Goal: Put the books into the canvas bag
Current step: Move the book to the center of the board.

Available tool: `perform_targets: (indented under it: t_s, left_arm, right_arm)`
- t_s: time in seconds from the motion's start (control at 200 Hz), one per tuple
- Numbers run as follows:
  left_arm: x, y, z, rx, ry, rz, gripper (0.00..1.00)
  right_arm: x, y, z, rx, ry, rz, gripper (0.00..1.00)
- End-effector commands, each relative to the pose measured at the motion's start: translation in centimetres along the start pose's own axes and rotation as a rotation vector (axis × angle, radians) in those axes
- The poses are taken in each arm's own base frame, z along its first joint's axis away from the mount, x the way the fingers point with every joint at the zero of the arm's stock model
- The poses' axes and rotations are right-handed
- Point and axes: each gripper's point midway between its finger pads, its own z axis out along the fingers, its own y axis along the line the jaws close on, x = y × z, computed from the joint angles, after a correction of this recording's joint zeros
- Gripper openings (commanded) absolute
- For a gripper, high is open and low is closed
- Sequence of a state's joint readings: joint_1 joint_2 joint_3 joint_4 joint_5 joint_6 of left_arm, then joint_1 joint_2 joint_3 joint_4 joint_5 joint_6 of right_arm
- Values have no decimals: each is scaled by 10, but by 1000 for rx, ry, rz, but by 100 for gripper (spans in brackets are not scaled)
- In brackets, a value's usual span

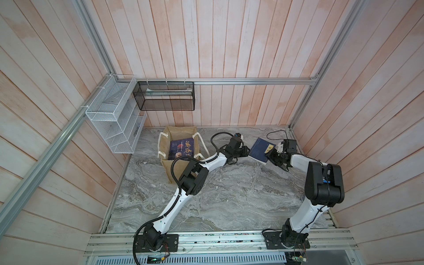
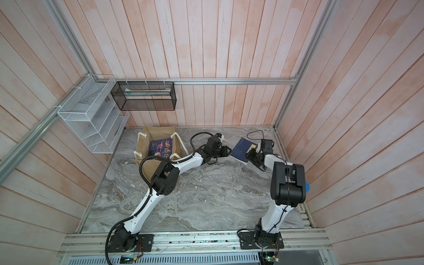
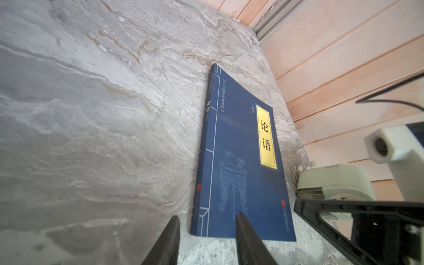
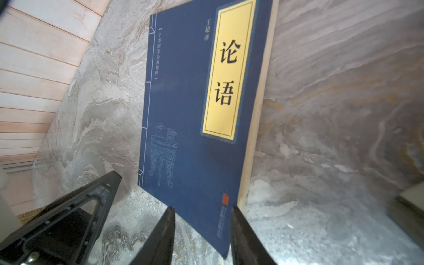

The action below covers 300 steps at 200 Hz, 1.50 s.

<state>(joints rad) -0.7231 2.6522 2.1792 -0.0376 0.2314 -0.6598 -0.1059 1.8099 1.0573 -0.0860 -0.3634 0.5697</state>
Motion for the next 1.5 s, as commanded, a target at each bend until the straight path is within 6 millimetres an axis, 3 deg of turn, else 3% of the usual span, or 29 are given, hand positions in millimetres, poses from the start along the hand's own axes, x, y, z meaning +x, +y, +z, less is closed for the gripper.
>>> perform_targets:
  t_s: [0.0,0.33,0.755,1.035,1.115,1.255,1.495]
  left_arm:
    - [6,-1,13,44,-4,-35,43]
    - [24,2,27,90,24,-87,43]
    - [28,1,27,104,39,-95,43]
    - [34,0,26,107,66,-93,43]
    - [34,-1,21,102,73,-87,43]
    - [28,-7,1,92,83,-68,43]
    - [16,-23,-66,54,68,-3,43]
  right_arm:
    - [2,-5,-1,7,1,7,39]
    - [14,-9,8,-10,39,32,42]
    - [7,6,7,-89,19,40,26]
    - [13,17,9,-181,37,72,8]
    - [14,17,9,-183,39,80,0]
    - [19,20,0,-199,35,80,0]
    - [55,33,-22,-211,79,43,0]
